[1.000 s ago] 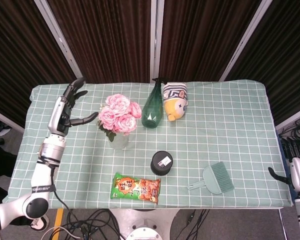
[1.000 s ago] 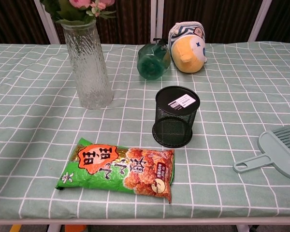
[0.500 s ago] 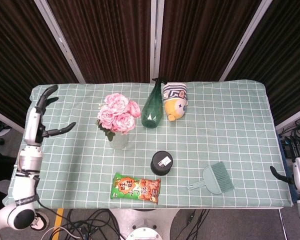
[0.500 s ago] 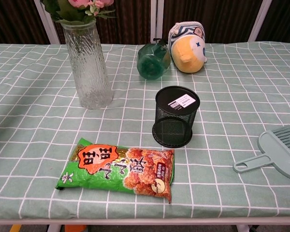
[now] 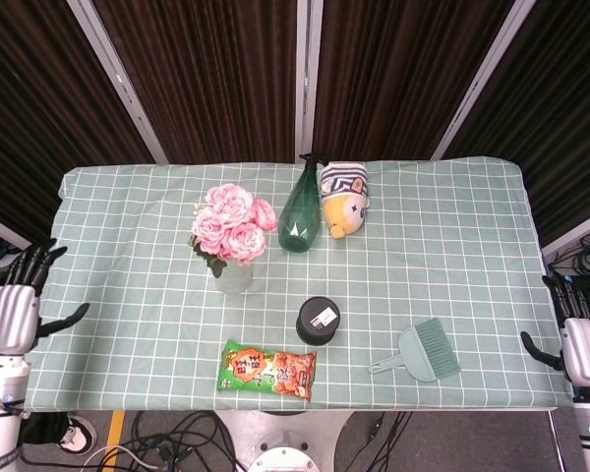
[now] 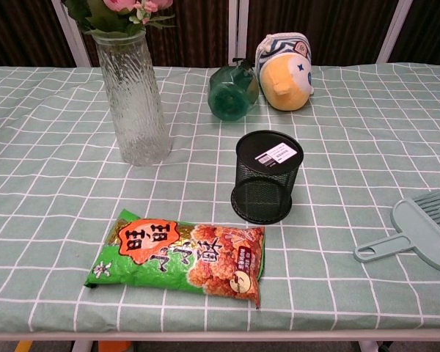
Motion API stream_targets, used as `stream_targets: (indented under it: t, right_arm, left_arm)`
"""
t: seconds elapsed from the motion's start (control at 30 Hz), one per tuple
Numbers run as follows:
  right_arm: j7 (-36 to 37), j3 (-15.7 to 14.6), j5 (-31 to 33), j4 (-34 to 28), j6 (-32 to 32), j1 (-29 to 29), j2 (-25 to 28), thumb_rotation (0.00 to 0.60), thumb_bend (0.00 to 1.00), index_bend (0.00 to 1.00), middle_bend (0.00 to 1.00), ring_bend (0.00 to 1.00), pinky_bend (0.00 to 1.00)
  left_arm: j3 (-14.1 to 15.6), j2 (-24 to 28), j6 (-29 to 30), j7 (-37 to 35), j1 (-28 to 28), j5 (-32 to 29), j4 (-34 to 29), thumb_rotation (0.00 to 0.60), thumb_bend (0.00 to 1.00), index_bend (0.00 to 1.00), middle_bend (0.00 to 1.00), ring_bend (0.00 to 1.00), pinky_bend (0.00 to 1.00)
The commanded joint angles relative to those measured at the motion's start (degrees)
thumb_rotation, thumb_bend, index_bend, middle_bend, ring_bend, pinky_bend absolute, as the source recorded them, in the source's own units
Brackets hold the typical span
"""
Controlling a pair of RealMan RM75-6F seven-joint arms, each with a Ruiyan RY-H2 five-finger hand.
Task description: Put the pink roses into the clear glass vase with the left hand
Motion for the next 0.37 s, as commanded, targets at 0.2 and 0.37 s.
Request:
stream_targets:
  t: [0.2,0.37]
  right_arm:
    - [-15.67,-1.94,-2.16,-1.08,4.35,-1.99,-2.41,0.600,0.19,0.00,0.00,0.00,0.00]
    - [-18.77,-1.46,-1.22,-1.11,5.14,-2.41,-3.16,0.600,0.19,0.00,0.00,0.00,0.00]
  left_arm:
    - [6.55,2.43,-1.22,6.73,3.78,2.32,0.39,0.600,0.14,0.17,0.09,0.05,0.13]
    - [6.82,3.07,-0.69,7.77,4.60,2.42,0.30,0.600,0.14,0.17,0.09,0.05,0.13]
